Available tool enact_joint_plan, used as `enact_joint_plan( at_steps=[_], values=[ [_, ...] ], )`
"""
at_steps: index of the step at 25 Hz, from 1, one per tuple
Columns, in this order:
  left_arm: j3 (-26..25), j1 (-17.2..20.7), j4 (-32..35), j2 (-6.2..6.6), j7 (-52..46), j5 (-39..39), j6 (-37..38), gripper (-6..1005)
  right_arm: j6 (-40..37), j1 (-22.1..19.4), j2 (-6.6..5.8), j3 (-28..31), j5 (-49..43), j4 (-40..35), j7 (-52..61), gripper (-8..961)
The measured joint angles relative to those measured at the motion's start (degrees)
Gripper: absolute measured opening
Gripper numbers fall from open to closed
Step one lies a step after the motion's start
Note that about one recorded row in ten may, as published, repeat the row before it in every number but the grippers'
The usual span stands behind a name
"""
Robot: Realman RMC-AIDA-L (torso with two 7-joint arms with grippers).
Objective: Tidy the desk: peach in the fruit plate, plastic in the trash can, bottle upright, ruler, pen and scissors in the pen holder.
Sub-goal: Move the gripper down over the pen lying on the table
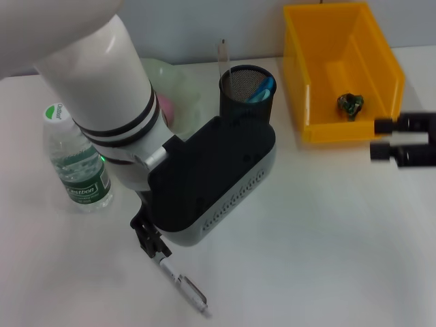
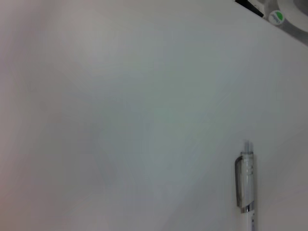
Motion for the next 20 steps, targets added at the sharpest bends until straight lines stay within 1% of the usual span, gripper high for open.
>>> enact_joint_plan(
  at_steps=[1,2,4,7,11,16,17,20],
  values=[
    [0.19,-0.11,-0.39,-0.04,0.01,0.13,-0.09,846,-2.94,1.14,-0.39,-0.04,-4.67,-3.0,3.21,699],
    [0.19,-0.11,-0.39,-0.04,0.01,0.13,-0.09,846,-2.94,1.14,-0.39,-0.04,-4.67,-3.0,3.21,699],
    [0.52,-0.45,-1.12,-0.08,-0.38,0.2,-0.03,846,-5.5,2.84,-0.88,-0.07,-9.45,-4.92,5.66,699],
    [1.35,-0.62,-1.23,-0.09,-0.32,0.21,0.11,846,-5.58,3.74,-1.15,-0.11,-10.91,-4.83,5.88,699],
    [2.56,-0.73,-1.9,-0.09,0.72,0.48,0.2,846,-5.14,4.23,-1.17,-0.16,-11.05,-4.49,5.69,698],
    [4.04,-0.47,-4.53,-0.09,5.16,1.37,-1.08,847,-4.77,6.06,-0.9,-0.18,-12.48,-3.58,6.05,697],
    [4.35,-0.53,-6.62,-0.09,7.9,1.59,-2.26,847,-4.59,6.23,-0.86,-0.17,-12.57,-3.32,6.11,697],
    [4.5,-0.6,-8.03,-0.09,9.97,1.7,-3.44,847,-3.6,6.38,-0.69,-0.16,-12.59,-2.48,6.15,697]
  ],
)
